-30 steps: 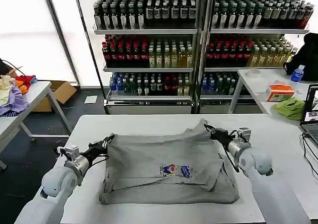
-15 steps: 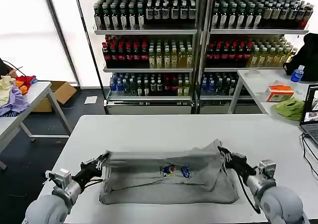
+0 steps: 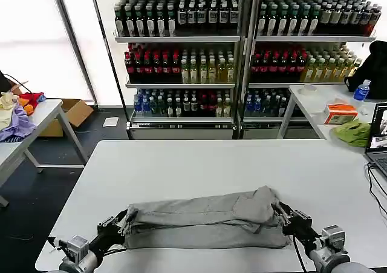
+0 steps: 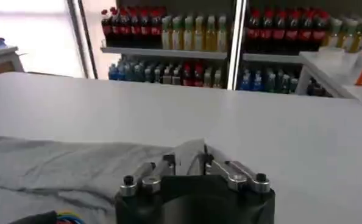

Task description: Fold and organize the clothes.

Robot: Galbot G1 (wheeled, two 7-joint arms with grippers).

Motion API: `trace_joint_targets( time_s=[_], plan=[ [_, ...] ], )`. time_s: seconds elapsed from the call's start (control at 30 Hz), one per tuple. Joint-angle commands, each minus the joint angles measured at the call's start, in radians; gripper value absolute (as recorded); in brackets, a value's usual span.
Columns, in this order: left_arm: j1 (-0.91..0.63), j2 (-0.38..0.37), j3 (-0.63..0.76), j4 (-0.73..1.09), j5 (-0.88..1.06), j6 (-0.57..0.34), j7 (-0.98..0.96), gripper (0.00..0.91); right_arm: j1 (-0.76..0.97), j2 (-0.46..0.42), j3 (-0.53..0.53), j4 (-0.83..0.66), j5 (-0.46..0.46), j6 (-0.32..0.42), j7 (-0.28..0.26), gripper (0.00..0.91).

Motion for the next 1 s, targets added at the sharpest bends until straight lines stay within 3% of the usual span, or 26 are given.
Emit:
trace_joint_targets(
  time_s=[0.03,0.2,0.47,0.67,0.73,0.77,0.8,0.83,1.0],
  plan=[
    [0.09,-0.064,-0.062,-0.12,0.038,0.0,-0.083,0.907,-0.064,0.035,0.106,-0.047,-0.008,0.311,-0.063,0.907],
    [0.081,-0.169,-0.013,-0.108,0.035,-0.018,-0.181,0.907,-0.05,0.058,0.119,-0.102,0.022,0.426,-0.069,0.907],
    [0.058,-0.335,0.099,-0.01,0.087,-0.063,-0.307,0.907,-0.042,0.078,0.104,-0.112,0.014,0.422,-0.058,0.907],
    [0.051,-0.361,0.135,0.016,0.066,-0.053,-0.321,0.907,-0.041,0.075,0.081,-0.114,0.006,0.416,-0.043,0.907],
    [0.041,-0.367,0.139,0.022,0.059,-0.043,-0.314,0.625,-0.047,0.062,0.076,-0.113,0.006,0.416,-0.043,0.907],
    [0.036,-0.373,0.138,0.03,0.058,-0.042,-0.31,0.383,-0.052,0.053,0.076,-0.116,0.007,0.419,-0.043,0.907],
    [0.033,-0.381,0.138,0.038,0.054,-0.043,-0.307,0.383,-0.054,0.05,0.078,-0.115,0.009,0.42,-0.043,0.907],
    [0.033,-0.388,0.138,0.044,0.042,-0.041,-0.306,0.262,-0.056,0.047,0.081,-0.115,0.009,0.421,-0.043,0.907],
    [0.031,-0.414,0.152,0.079,0.005,-0.032,-0.293,0.262,-0.061,0.046,0.083,-0.104,0.012,0.42,-0.043,0.907]
  ],
)
